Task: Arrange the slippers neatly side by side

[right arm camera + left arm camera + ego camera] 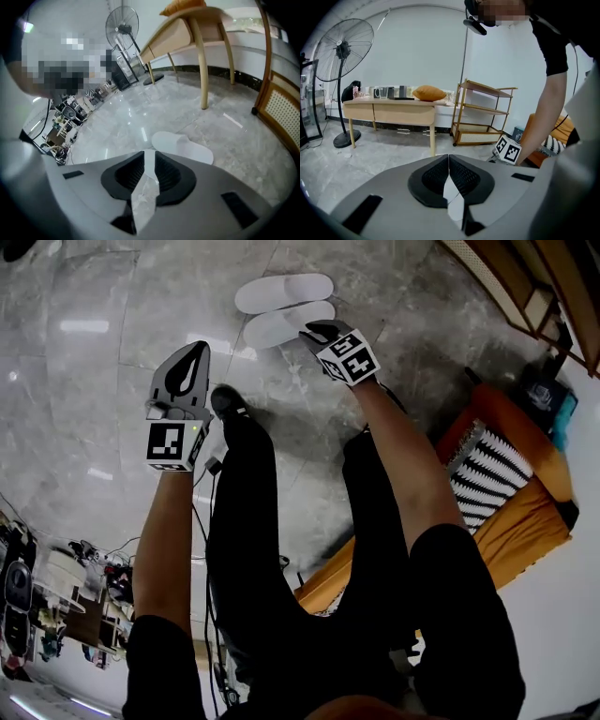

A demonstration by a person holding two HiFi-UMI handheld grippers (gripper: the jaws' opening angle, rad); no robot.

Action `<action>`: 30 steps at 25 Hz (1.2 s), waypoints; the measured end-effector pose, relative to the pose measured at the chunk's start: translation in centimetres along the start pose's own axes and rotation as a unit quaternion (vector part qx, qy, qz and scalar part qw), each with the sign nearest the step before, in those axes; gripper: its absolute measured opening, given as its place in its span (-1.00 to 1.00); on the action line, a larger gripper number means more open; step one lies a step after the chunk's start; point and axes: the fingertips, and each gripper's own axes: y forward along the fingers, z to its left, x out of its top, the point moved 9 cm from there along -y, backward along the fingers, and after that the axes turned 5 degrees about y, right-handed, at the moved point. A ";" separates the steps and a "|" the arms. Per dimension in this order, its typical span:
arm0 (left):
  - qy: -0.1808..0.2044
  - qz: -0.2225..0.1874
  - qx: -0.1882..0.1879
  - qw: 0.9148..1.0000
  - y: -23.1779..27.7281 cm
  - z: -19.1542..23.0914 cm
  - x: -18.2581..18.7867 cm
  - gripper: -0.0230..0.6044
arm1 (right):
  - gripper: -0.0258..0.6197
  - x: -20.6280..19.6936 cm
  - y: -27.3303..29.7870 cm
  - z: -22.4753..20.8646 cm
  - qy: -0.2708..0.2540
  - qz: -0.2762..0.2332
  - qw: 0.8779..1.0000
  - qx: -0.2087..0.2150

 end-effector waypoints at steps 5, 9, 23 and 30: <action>-0.013 -0.027 0.008 1.000 -4.2 0.2 7.9 -0.88 | -0.80 7.4 -10.4 4.5 -0.021 -0.052 0.998 0.011; -0.012 -0.069 0.016 0.997 -9.3 1.6 15.3 -0.88 | -0.82 14.6 -19.7 9.5 -0.054 -0.117 0.992 0.002; 0.008 -0.227 -0.014 0.974 -26.0 6.9 37.5 -0.88 | -0.83 35.6 -47.6 29.9 -0.085 -0.420 0.903 -0.035; 0.019 -0.267 -0.015 0.963 -33.9 7.4 42.6 -0.88 | -0.83 36.3 -58.3 37.8 -0.136 -0.495 0.858 -0.029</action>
